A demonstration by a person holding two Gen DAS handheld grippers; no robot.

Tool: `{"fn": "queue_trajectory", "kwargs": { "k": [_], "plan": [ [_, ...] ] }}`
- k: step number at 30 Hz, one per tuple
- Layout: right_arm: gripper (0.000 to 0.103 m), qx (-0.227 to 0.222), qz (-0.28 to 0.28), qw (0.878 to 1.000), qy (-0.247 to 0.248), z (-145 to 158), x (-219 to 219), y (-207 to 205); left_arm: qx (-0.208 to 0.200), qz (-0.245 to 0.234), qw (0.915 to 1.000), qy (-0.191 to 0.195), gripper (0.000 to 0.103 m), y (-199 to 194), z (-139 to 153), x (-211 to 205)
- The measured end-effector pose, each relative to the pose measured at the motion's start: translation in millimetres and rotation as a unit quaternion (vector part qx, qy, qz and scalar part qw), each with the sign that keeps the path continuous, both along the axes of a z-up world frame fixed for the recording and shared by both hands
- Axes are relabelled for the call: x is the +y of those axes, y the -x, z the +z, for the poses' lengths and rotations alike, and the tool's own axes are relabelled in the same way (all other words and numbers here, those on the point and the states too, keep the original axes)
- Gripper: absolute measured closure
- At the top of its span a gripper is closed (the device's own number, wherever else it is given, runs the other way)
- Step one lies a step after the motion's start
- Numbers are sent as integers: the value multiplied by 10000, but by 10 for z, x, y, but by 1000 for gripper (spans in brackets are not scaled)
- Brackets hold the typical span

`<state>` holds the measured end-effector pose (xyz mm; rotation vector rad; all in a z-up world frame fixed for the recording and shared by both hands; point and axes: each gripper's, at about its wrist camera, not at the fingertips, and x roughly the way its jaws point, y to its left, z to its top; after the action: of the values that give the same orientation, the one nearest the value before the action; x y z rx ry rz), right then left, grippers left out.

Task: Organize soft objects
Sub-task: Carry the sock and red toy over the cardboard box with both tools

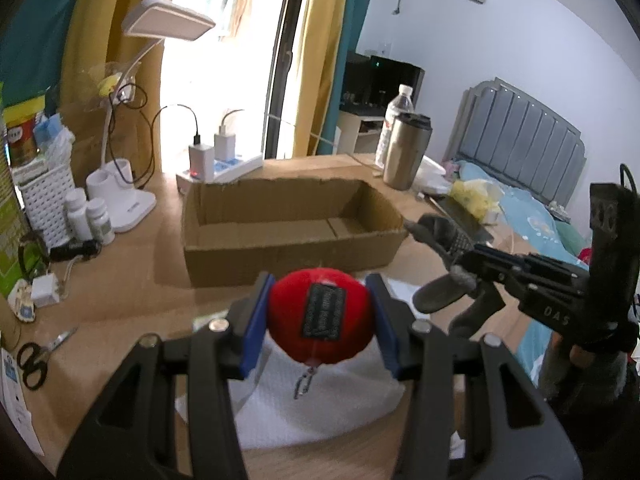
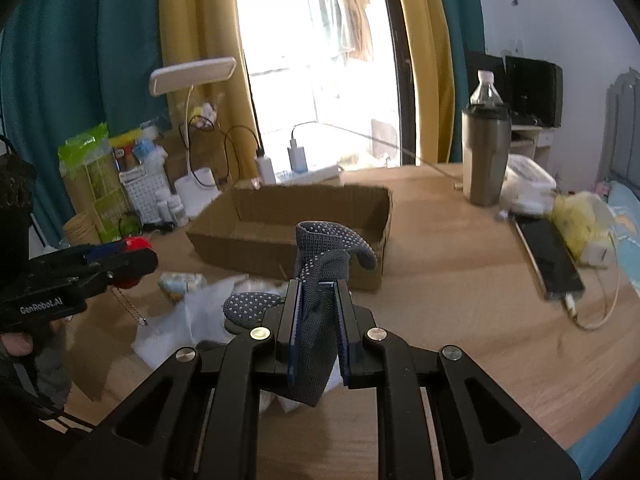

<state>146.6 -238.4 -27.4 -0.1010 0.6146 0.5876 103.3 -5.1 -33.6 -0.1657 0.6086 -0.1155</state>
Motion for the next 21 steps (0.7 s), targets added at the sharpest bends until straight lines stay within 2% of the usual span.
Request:
{"fn": "queue_trajectory", "kwargs": {
  "k": [9, 21],
  "plan": [
    [87, -111, 149, 9998, -61, 136, 69, -278, -79, 55, 10000, 10, 55, -266, 101, 30],
    [87, -97, 253, 9996, -69, 137, 138, -765, -58, 58, 10000, 43, 55, -702, 81, 28]
  ]
}}
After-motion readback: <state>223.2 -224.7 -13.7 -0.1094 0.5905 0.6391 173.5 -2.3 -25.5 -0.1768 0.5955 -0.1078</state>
